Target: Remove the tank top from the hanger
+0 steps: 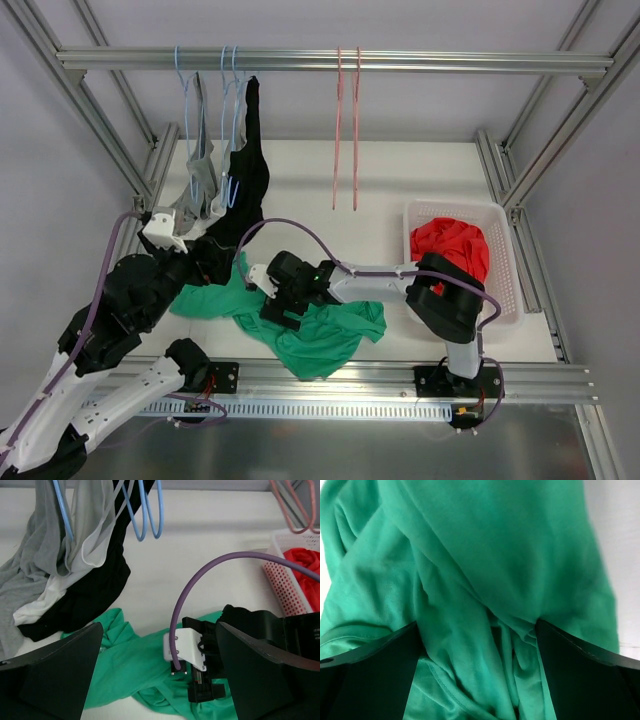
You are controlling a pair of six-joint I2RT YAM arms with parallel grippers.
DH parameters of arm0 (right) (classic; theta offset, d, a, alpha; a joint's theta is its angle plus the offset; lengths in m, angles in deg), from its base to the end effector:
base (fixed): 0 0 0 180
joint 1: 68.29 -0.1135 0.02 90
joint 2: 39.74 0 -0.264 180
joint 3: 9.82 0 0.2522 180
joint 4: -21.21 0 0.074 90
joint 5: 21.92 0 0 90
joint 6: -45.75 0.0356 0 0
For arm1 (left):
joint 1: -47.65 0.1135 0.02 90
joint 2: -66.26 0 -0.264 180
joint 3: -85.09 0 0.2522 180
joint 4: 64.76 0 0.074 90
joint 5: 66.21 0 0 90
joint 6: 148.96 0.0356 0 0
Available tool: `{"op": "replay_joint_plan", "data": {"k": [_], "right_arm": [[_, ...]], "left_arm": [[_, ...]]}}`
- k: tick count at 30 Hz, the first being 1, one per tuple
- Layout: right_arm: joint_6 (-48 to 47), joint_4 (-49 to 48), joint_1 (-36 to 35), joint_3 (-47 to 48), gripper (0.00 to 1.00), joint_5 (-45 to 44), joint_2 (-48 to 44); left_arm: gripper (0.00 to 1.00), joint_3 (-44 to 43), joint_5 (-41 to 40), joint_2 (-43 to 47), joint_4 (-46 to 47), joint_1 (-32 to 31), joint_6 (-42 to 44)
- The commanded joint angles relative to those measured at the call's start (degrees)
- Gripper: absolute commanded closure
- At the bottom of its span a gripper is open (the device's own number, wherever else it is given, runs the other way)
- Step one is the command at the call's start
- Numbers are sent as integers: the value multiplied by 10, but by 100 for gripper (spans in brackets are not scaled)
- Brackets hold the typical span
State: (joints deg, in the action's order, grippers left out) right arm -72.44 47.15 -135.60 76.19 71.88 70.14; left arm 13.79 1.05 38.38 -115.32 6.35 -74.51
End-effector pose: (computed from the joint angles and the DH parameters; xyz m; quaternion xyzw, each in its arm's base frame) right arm 0.1564 0.3802 0.1760 -0.7024 0.6227 0.1443 0.3131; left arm 0.0660 -0.0397 0.3970 0.0366 0.7456 -0.1788 0.6409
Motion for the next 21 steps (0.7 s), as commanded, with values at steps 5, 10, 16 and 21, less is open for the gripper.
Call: {"op": "replay_joint_plan", "data": {"k": [5,10,16,21], "right_arm": [[40,-87,1,-86,73,9,-31],[100,-232,0,-237,100,6,-203],[135,-122,-2,-264,100,-76,-474],[132,12,-2,-229,100,-134,-647]], "left_arm": [[1,41,-73,49,-13,-3,-7],[1,60,-134,97,-13,-3,-13],[1,66,-150,131,-12,-3,-25],[1,65,-151,125,-12,-3,-26]]}}
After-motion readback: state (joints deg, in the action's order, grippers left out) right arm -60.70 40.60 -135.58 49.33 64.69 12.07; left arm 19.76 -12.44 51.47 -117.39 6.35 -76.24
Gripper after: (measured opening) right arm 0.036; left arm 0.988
